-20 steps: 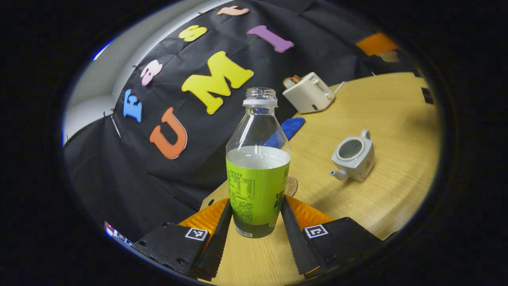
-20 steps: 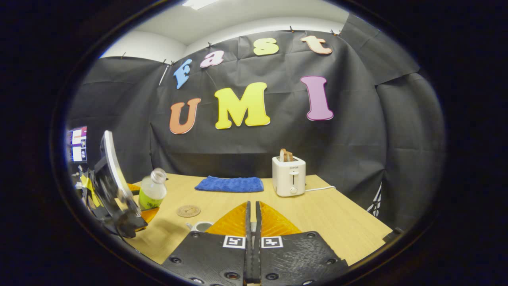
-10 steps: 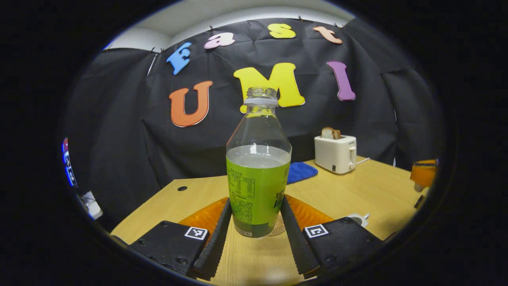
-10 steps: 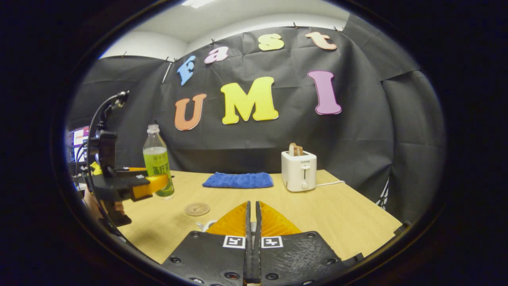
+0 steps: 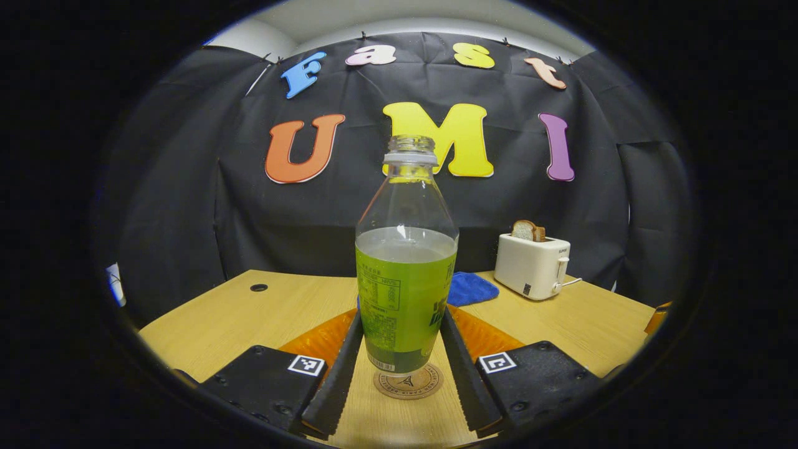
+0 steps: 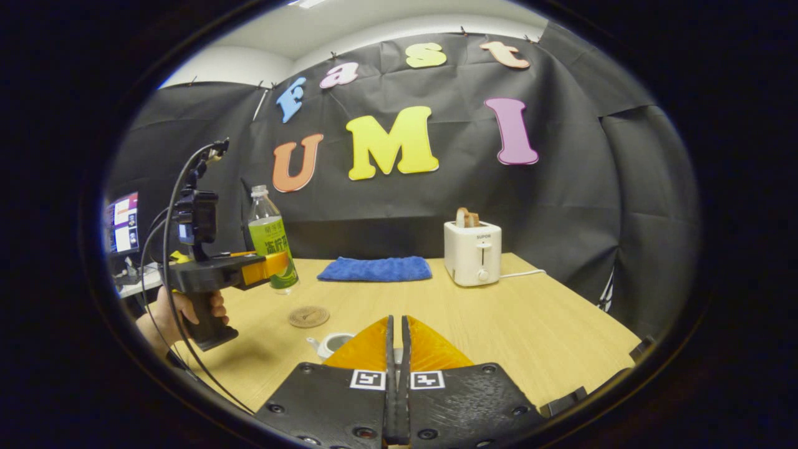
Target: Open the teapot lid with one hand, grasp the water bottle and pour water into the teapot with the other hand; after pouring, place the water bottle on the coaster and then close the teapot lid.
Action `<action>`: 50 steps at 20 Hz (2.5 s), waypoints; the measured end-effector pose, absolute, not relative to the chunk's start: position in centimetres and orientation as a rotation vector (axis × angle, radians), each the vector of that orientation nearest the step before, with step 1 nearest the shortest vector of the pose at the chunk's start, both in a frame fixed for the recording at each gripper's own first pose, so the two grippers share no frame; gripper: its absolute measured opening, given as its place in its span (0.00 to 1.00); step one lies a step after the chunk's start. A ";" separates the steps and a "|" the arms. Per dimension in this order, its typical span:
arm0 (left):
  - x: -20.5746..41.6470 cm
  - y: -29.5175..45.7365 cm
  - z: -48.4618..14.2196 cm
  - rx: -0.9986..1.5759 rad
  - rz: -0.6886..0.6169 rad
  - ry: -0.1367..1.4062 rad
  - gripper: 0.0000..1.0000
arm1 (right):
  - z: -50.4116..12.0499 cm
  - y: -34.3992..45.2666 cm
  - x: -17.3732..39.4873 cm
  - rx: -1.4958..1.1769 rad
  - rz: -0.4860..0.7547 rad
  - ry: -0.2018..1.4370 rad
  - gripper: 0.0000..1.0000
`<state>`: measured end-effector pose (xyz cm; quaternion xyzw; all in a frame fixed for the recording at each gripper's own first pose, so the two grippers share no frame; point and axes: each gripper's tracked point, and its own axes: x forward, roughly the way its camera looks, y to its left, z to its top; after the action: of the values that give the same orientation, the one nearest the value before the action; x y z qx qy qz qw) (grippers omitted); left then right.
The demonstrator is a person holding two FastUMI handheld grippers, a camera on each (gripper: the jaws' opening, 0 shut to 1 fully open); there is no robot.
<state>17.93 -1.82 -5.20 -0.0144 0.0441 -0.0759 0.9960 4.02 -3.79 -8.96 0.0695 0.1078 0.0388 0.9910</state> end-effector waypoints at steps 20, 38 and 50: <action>21.1 -3.2 -12.6 -0.025 -0.159 0.238 0.78 | -12.2 -4.7 5.4 0.170 0.066 0.279 0.00; 10.2 4.8 -9.8 -0.032 0.022 0.239 1.00 | -8.7 1.5 10.0 0.093 0.220 0.155 0.00; 6.5 8.0 -6.2 -0.012 0.139 0.113 1.00 | -11.4 6.3 12.4 0.056 0.341 0.167 0.00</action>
<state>6.48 7.97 -6.21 -0.0060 0.0567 0.0694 0.9960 12.41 6.30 -11.44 0.0277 0.0830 0.1694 0.9817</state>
